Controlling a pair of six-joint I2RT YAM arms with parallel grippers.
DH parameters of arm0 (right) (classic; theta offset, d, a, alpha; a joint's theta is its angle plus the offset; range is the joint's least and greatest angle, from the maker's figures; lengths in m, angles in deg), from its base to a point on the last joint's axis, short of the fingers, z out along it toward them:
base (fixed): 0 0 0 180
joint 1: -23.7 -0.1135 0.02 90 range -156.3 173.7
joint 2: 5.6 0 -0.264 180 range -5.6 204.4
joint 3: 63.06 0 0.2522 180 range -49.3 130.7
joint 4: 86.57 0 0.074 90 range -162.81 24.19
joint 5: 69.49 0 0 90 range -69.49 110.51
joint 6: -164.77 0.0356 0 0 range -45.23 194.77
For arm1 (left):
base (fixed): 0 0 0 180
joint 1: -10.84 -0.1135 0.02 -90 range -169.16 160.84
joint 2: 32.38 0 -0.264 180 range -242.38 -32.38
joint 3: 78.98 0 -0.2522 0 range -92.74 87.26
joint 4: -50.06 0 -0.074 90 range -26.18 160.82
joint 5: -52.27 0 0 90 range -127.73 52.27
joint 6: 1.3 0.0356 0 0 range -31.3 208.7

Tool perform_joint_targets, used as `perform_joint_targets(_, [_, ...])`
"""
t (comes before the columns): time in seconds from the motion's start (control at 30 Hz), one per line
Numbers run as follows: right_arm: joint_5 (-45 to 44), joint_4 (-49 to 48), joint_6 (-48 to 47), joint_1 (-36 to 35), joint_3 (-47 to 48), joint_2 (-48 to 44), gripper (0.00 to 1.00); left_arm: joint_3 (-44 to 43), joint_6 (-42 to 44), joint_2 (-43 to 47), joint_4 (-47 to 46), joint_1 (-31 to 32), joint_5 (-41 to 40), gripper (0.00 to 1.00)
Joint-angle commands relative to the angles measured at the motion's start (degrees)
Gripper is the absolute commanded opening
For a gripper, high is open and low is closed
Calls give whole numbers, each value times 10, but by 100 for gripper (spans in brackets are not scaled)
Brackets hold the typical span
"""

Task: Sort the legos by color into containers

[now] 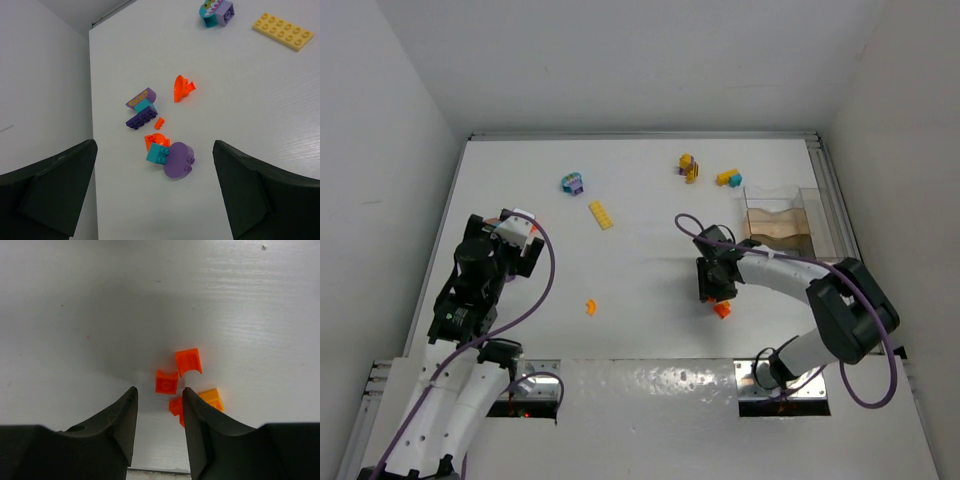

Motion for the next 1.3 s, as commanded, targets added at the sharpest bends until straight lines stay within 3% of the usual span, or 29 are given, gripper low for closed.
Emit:
perform_joint_targets(0.0, [-16, -37, 18, -2, 7, 9, 40, -21, -7, 7, -16, 3, 2, 100])
perform_joint_targets(0.27, [-28, -40, 24, -2, -2, 21, 23, -23, -1, 8, -18, 3, -6, 100])
perform_joint_targets(0.4, [-29, -25, 15, -3, 7, 15, 0, -23, 0, 7, -18, 3, -6, 100])
perform_joint_targets(0.57, [-13, 19, -43, -2, 65, -32, 0, -23, 1, 7, -19, 3, -6, 100])
perform_joint_targets(0.67, [-77, 63, -90, 10, 133, -69, 0, -25, 1, 5, -19, 3, -6, 100])
perform_joint_targets(0.73, [-98, 113, -113, 40, 197, -69, 0, -25, 1, 5, -20, 3, -6, 100])
perform_joint_targets(0.8, [-80, 142, -121, 130, 238, -65, 0, -26, 0, 5, -22, 3, -4, 100])
perform_joint_targets(0.87, [-69, 156, -134, 216, 243, -55, 0, -26, -1, 5, -24, 3, -4, 100])
perform_joint_targets(0.97, [-69, 176, -149, 280, 248, -32, 0, -26, 0, 7, -23, 3, -4, 100])
perform_joint_targets(1.27, [-48, 137, -141, 327, 256, 35, 0, -31, 2, 8, -17, 3, -6, 100])
